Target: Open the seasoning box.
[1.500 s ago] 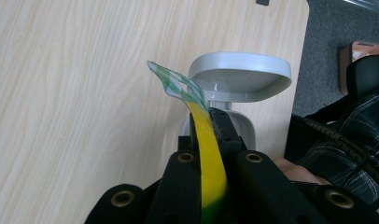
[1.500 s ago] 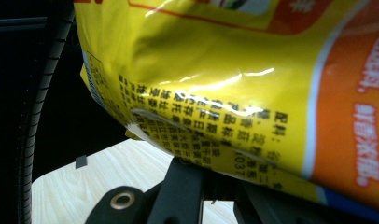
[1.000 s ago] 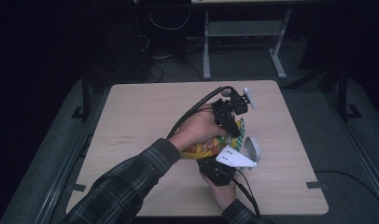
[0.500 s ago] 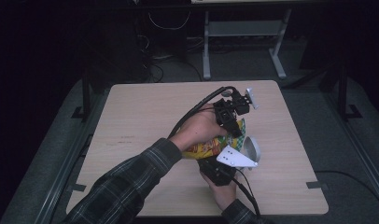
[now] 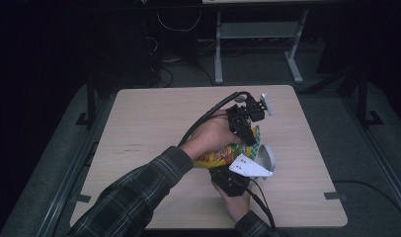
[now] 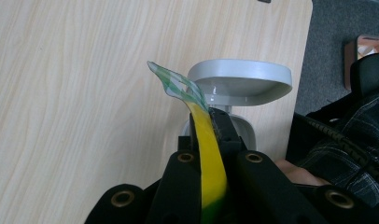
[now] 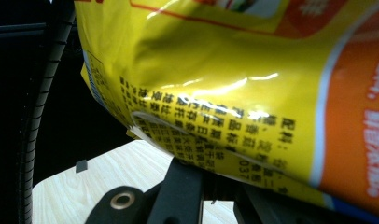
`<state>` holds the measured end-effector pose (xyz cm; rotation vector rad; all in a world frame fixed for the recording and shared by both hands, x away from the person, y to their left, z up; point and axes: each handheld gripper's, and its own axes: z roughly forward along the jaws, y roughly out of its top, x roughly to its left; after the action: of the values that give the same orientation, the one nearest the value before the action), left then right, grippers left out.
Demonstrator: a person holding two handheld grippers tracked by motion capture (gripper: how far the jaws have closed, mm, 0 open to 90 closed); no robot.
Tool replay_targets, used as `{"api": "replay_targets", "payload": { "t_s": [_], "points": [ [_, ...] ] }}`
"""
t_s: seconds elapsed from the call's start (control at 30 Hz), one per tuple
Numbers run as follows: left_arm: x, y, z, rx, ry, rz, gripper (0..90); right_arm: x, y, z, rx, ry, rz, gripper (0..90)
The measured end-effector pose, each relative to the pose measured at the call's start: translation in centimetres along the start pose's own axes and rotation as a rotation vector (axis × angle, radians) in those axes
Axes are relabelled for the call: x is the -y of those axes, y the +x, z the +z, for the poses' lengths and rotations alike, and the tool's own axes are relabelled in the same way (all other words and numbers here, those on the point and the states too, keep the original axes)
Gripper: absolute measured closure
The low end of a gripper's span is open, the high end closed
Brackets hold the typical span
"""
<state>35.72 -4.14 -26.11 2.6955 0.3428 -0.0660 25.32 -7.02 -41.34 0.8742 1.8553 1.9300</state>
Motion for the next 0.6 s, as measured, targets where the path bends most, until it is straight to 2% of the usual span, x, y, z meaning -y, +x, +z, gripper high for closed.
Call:
{"api": "replay_targets", "payload": {
  "t_s": [0.6],
  "points": [
    [-0.05,0.07,0.02,0.001,0.004,0.003,89.9,0.0,-0.02,0.01,-0.002,-0.001,-0.001,90.0]
  ]
}}
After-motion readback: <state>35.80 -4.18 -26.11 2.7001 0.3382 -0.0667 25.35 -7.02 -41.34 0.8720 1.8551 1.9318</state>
